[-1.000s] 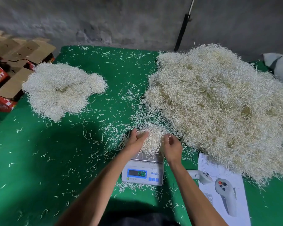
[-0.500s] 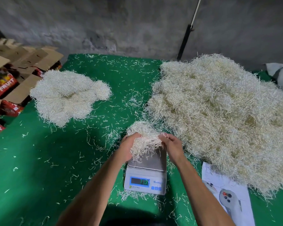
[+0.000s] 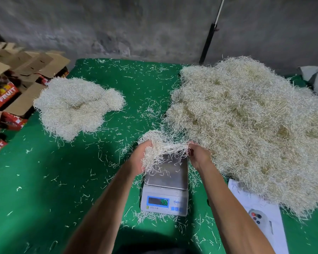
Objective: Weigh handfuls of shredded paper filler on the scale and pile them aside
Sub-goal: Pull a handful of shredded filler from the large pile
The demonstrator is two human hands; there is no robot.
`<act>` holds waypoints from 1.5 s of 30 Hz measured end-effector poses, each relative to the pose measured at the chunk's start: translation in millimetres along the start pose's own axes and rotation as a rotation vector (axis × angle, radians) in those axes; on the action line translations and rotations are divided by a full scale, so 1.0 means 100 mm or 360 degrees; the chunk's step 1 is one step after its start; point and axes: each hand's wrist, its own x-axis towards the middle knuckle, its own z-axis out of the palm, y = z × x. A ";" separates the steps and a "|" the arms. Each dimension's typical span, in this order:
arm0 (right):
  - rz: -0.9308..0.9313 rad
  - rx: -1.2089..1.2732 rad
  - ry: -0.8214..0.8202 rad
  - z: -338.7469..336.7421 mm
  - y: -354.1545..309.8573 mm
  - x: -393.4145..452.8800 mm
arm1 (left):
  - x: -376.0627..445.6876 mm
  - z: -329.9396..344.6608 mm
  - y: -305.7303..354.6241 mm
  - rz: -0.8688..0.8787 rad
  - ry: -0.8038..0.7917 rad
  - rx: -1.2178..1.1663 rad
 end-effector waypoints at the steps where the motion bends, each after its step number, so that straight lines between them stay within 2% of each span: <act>1: 0.0037 0.0008 0.0013 -0.04 -0.04 0.00 | 0.05 -0.02 -0.02 0.0010 0.0000 -0.0089; 3: 0.0040 -0.0097 0.0081 -0.28 -0.18 0.07 | 0.07 -0.22 0.00 -0.0008 0.0249 -0.0247; 5: -0.0090 -0.0124 0.0124 -0.60 -0.39 0.19 | 0.14 -0.55 0.00 -0.0095 0.0500 -0.0273; 8: -0.0179 -0.0112 0.0215 -0.78 -0.61 0.22 | 0.31 -0.87 -0.10 -0.0163 0.0518 -0.0359; 10: -0.0155 -0.0081 0.0048 -0.63 -0.62 0.12 | 0.36 -0.85 -0.08 -0.0085 0.0638 -0.0118; 11: -0.0177 -0.0070 -0.0020 -0.53 -0.60 0.09 | 0.37 -0.77 -0.06 -0.0023 0.0579 -0.0056; 13: -0.0336 -0.0127 -0.0027 -0.38 -0.56 0.07 | 0.35 -0.63 -0.02 -0.0070 0.0491 -0.0200; 15: -0.0603 -0.0482 0.0056 -0.32 -0.55 0.05 | 0.32 -0.57 -0.02 -0.0179 0.0351 -0.0599; 16: -0.0779 -0.0885 0.0117 -0.31 -0.54 0.05 | 0.28 -0.53 0.00 -0.0251 0.0286 -0.0743; 18: -0.1123 -0.1698 0.0273 -0.33 -0.47 0.05 | 0.31 -0.44 0.00 -0.0305 0.0268 -0.0725; 19: -0.1277 -0.1903 0.0353 -0.32 -0.44 0.04 | 0.28 -0.39 0.02 -0.0285 0.0233 -0.0764; 21: -0.1427 -0.1929 0.0329 -0.23 -0.36 -0.07 | 0.24 -0.26 0.08 -0.0265 0.0166 -0.0703; 23: -0.1166 -0.1678 -0.0128 -0.06 -0.26 -0.23 | 0.16 -0.12 0.12 -0.0329 0.0019 -0.0460; 25: -0.0668 -0.1358 -0.0629 0.07 -0.09 -0.36 | 0.14 -0.02 0.07 -0.0301 -0.0164 -0.0103; 27: -0.0446 -0.1321 -0.0787 0.11 0.08 -0.39 | 0.11 0.07 0.07 -0.0295 -0.0502 -0.0310; 28: -0.0459 -0.1326 -0.0791 0.10 0.15 -0.37 | 0.14 0.10 0.03 -0.0280 -0.0672 -0.0418; 29: -0.0503 -0.1312 -0.0749 0.06 0.20 -0.34 | 0.14 0.10 0.02 -0.0214 -0.0677 -0.0364; 30: -0.0527 -0.1284 -0.0655 0.03 0.22 -0.31 | 0.18 0.08 -0.02 -0.0150 -0.0570 -0.0212; 31: -0.0528 -0.1249 -0.0555 -0.01 0.24 -0.27 | 0.22 0.03 -0.10 -0.0066 -0.0361 0.0046; 33: -0.0536 -0.1239 -0.0457 -0.11 0.28 -0.20 | 0.26 -0.04 -0.22 -0.0082 -0.0080 0.0234; 37: -0.0687 -0.1669 -0.0444 -0.26 0.33 -0.17 | 0.30 -0.02 -0.44 0.0077 0.0102 0.0592; 39: -0.0801 -0.1767 -0.0282 -0.37 0.34 -0.19 | 0.28 -0.03 -0.53 0.0167 0.0210 0.0634; 42: -0.0832 -0.1535 -0.0002 -0.51 0.38 -0.17 | 0.25 -0.08 -0.58 0.0218 0.0229 0.0474; 45: -0.0829 -0.1513 0.0110 -0.60 0.43 -0.15 | 0.21 -0.10 -0.59 0.0277 0.0278 0.0311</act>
